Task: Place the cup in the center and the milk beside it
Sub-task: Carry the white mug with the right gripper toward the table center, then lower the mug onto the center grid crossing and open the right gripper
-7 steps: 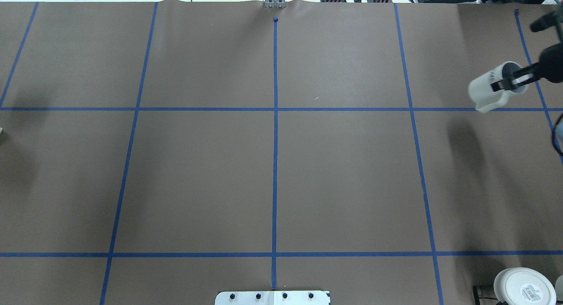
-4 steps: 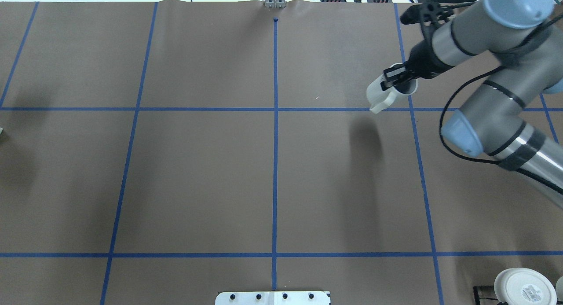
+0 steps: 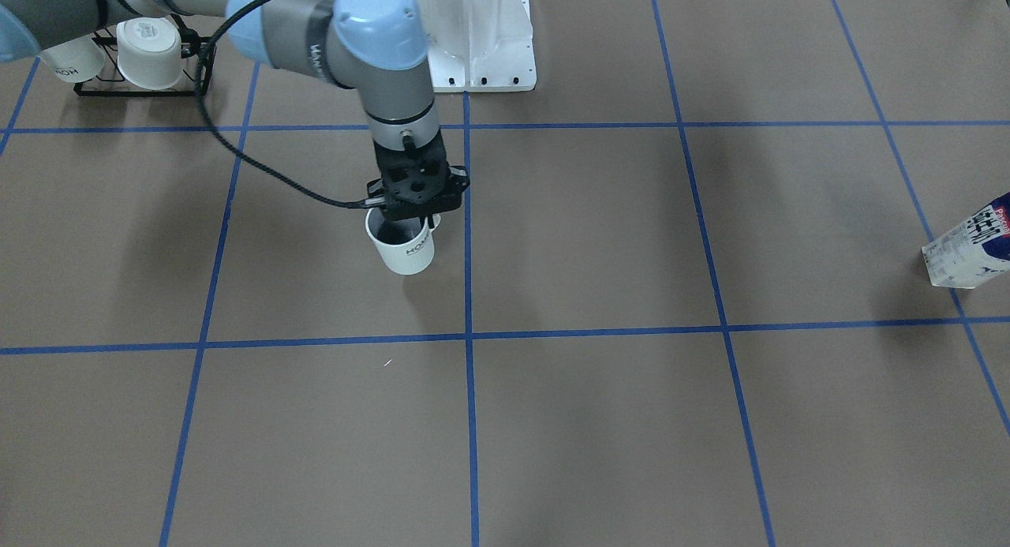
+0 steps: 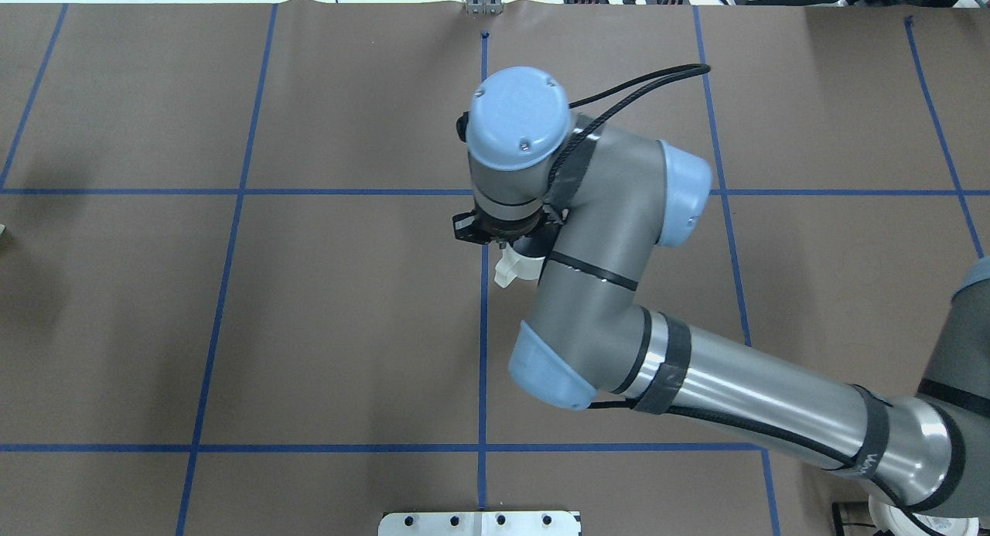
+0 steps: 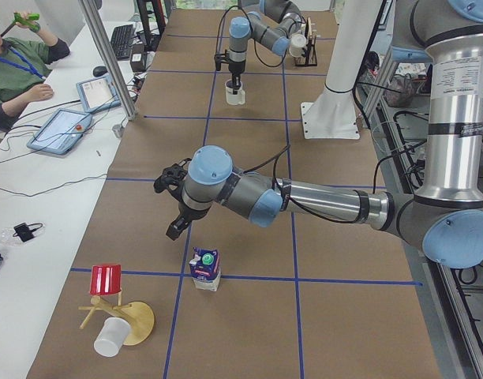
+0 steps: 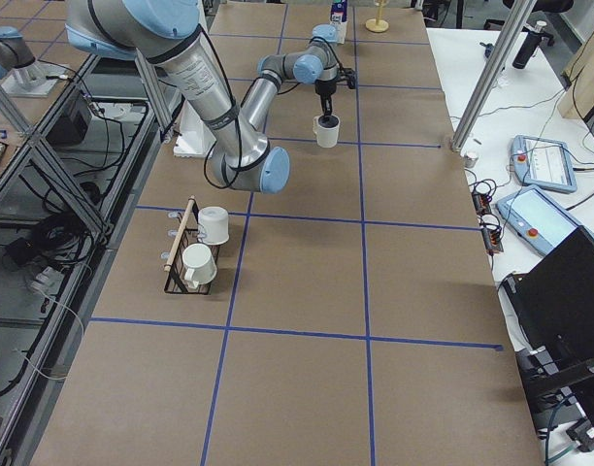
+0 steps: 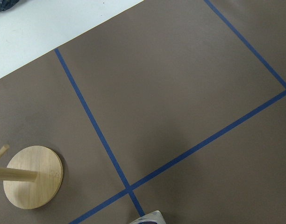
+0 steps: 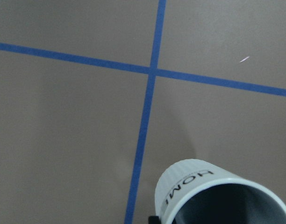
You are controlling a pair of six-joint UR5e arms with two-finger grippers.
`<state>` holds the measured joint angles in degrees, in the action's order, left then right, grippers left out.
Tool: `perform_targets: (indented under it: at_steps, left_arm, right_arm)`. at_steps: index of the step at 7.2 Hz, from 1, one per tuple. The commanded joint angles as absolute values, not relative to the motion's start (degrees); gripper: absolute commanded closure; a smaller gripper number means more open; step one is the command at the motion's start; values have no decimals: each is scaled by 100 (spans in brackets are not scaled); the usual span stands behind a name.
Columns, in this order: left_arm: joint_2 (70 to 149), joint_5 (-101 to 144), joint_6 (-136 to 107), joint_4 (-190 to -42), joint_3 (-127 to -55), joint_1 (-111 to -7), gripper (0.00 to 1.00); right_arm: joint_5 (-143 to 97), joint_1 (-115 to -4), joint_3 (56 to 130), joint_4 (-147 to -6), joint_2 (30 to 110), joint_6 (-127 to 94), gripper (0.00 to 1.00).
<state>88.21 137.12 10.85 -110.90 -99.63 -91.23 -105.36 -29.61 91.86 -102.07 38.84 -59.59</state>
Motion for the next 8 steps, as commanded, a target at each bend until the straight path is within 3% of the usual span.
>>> perform_targets:
  at_steps: [1,6,7,8]
  left_arm:
    - [8833,13711,1081,-11092,-9914,-9123,1]
    - [8842,13711,1090,-11092,-9844,-9123,1]
    - [8842,13711,1090,-11092,-9844,-9123,1]
    - [8842,13711,1090,-11092,-9844,-9114,1]
  right_arm:
    - [-10354,-2638,8615,-10354,3376,-6161,100]
    - [-10239,-2522,8411,-10020,3419,-6170,99]
    - [-10239,-2522,8402,-10011,3428,-6170,86]
    - [-10222,-2514,8402,-10011,3436,-6170,67]
